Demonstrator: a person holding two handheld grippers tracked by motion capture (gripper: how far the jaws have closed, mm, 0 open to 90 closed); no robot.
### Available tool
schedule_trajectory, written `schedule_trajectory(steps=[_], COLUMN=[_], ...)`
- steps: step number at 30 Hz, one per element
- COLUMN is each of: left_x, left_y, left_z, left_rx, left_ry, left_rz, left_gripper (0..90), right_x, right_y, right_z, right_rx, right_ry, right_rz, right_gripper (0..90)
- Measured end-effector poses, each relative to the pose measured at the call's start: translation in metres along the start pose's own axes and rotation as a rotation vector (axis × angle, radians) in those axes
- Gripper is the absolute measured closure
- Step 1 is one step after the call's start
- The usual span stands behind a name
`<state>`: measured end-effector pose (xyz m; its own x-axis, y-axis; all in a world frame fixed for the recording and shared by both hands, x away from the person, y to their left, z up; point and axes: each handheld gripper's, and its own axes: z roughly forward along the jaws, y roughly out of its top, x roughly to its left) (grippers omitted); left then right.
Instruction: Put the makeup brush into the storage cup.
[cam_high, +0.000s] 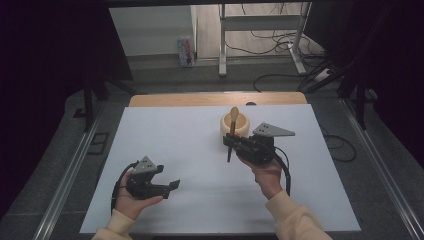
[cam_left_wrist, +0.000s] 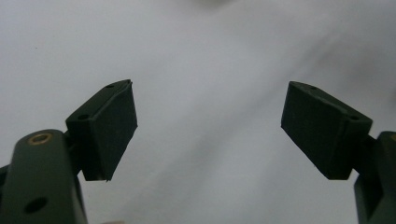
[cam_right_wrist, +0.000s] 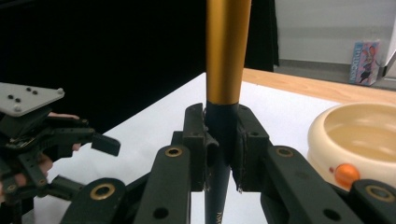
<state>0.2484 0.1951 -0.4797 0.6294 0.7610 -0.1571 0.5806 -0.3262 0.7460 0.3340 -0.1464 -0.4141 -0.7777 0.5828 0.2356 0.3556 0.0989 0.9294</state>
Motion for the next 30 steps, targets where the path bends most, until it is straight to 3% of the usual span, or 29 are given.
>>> schedule_trajectory(steps=[6,13,30], left_x=[0.004,0.004,0.004], left_y=[-0.002,-0.001,-0.002], left_z=[-0.002,0.0,0.002], left_rx=[0.003,0.026,0.033], left_ry=[-0.002,0.008,-0.005], left_rz=[-0.01,0.02,0.009], left_gripper=[19.2,19.5,19.8], right_x=[-0.01,-0.014,-0.03], right_y=[0.01,0.019,0.045], right_z=[-0.001,0.002,0.005], right_rx=[-0.027,-0.039,-0.069], right_ry=[-0.031,-0.045,-0.09], right_rz=[0.032,0.027,0.017], right_gripper=[77.9,77.9,77.9])
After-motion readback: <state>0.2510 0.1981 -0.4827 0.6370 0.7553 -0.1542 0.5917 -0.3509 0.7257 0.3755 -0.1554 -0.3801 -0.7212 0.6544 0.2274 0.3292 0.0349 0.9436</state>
